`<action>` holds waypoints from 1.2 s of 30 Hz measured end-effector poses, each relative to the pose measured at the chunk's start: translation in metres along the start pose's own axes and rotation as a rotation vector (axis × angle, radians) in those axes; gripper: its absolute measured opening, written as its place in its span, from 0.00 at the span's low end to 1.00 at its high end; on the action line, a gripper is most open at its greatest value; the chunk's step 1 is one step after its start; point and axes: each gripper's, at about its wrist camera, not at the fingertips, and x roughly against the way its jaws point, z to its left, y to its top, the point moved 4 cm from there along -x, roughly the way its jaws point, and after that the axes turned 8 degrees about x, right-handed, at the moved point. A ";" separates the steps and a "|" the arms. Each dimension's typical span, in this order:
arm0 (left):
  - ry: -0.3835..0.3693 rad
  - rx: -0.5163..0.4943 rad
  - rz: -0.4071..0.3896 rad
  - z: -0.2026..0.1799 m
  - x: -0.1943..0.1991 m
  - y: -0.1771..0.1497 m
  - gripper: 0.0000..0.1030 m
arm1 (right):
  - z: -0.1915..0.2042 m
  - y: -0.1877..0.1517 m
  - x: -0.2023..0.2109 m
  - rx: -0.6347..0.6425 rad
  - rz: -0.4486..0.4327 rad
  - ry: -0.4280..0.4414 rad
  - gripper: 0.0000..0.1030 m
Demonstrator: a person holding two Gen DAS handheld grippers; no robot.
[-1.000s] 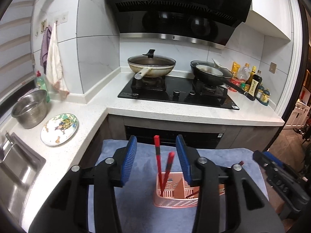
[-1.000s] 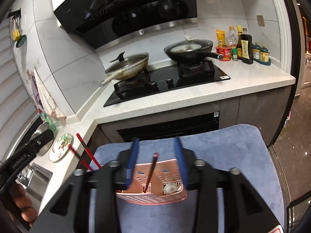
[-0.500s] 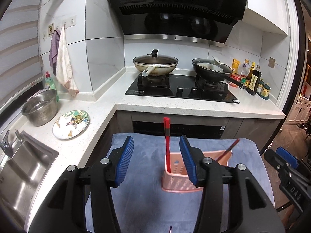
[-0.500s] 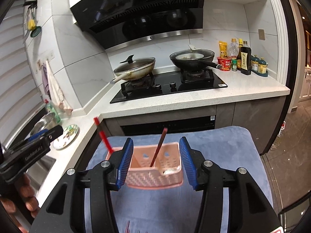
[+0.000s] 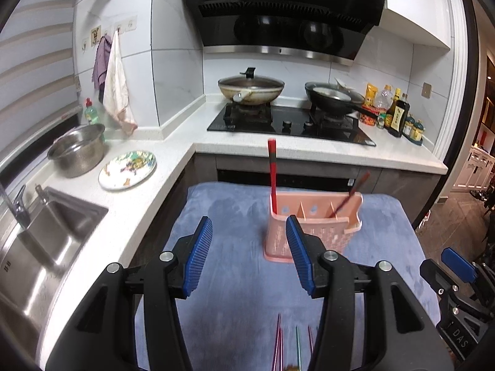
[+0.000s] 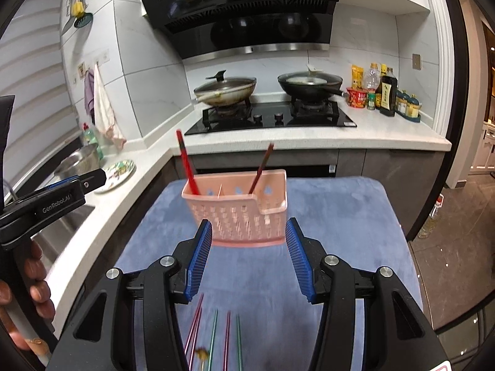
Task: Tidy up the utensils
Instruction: 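Grasp a green chopstick with the right tool while the left tool returns to the utensils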
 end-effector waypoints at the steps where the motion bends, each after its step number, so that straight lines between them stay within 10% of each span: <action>1: 0.001 -0.002 0.005 0.002 0.003 -0.007 0.46 | 0.001 -0.006 0.002 0.000 0.007 0.001 0.47; 36: 0.016 -0.029 0.351 0.054 0.014 -0.237 0.46 | 0.032 -0.248 0.009 0.018 0.397 0.008 0.39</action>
